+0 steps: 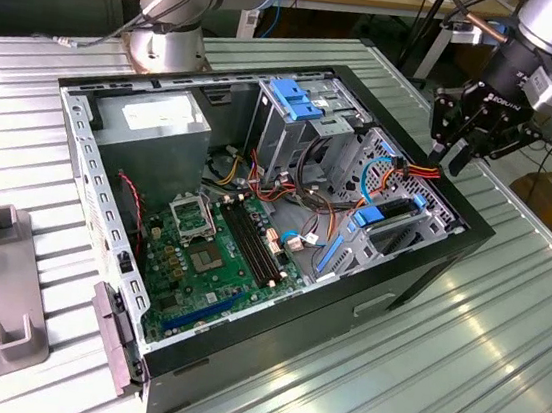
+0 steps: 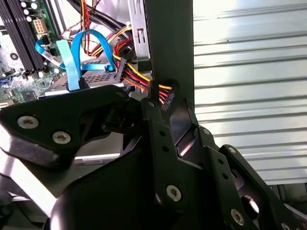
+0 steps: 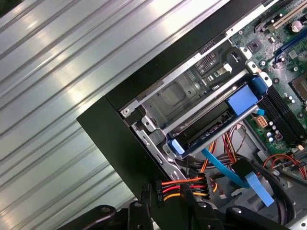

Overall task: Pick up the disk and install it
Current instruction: 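Insert the first disk wire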

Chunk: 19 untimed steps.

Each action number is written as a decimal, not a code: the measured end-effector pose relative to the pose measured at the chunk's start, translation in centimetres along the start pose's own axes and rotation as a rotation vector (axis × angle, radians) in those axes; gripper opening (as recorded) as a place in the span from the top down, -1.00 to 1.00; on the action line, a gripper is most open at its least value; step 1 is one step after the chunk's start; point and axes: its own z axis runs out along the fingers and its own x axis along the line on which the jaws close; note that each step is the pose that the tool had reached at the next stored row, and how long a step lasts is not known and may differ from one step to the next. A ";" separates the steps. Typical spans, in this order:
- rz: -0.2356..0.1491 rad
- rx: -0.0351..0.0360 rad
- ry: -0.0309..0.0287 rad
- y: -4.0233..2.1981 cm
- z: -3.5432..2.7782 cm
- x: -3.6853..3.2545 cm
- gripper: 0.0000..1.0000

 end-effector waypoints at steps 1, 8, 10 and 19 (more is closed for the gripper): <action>0.000 0.0005 0.0007 -0.04 0.09 0.02 0.25; 0.001 0.0058 0.0084 -0.16 0.68 0.16 0.25; 0.001 0.0059 0.0087 -0.15 0.69 0.15 0.25; 0.015 0.0061 0.0085 -0.15 0.45 0.16 0.67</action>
